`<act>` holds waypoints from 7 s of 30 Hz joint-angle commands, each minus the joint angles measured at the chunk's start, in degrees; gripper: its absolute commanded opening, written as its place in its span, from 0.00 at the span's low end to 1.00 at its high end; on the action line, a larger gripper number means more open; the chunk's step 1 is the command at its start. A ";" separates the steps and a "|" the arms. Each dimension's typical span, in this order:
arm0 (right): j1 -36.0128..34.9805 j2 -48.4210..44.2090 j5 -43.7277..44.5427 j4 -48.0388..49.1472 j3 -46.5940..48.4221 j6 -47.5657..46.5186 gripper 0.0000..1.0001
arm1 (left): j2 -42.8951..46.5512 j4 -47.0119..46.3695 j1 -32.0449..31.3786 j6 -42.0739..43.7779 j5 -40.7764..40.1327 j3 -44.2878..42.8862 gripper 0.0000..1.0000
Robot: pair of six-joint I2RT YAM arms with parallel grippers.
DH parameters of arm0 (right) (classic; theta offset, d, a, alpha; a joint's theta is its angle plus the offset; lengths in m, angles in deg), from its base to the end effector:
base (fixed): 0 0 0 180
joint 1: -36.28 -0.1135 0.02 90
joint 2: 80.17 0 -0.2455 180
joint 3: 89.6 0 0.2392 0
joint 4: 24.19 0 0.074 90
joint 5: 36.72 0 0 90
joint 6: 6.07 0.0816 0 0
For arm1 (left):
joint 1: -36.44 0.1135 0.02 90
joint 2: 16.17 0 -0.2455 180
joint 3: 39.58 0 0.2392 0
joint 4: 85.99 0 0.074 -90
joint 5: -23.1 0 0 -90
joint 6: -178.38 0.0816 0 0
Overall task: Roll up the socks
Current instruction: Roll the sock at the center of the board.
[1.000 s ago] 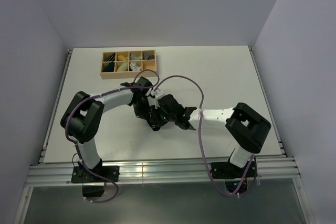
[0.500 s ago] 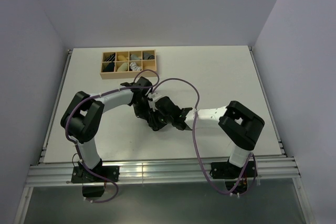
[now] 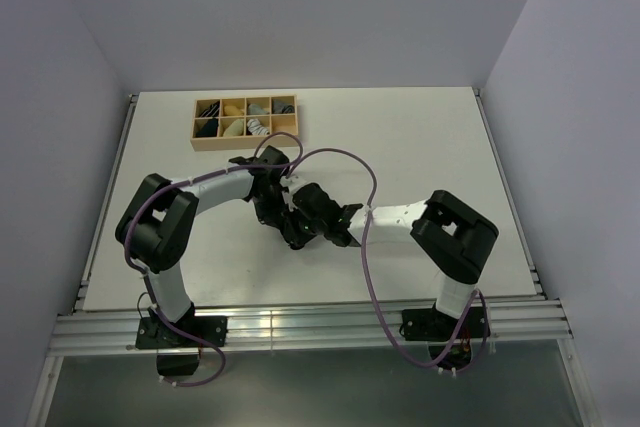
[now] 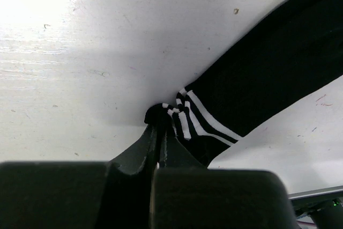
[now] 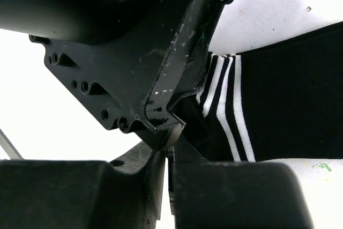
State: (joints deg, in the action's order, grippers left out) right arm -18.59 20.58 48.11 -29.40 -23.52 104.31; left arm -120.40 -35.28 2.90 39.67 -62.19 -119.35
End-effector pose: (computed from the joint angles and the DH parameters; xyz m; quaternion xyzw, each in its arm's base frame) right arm 0.2136 0.3164 0.1191 -0.2865 0.8586 0.2907 0.3102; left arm 0.2779 -0.1922 0.1023 -0.1255 0.9828 -0.1155 0.0703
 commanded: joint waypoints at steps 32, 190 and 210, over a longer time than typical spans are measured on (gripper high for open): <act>11.01 7.79 -9.33 2.63 -5.05 8.35 0.00 | 8.77 -7.61 -0.30 -2.26 -0.06 7.65 0.50; 5.84 -11.00 7.25 2.98 -11.91 3.18 0.40 | 8.34 -12.55 -0.56 0.81 -7.17 12.94 0.00; -10.34 -4.78 23.45 4.74 -2.07 -12.73 0.45 | 5.61 -8.32 -1.88 0.81 -6.38 8.63 0.00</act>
State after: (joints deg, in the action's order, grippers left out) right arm -28.49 14.13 68.31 -25.92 -28.51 94.24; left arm -113.27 -47.58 1.70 40.06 -67.02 -110.14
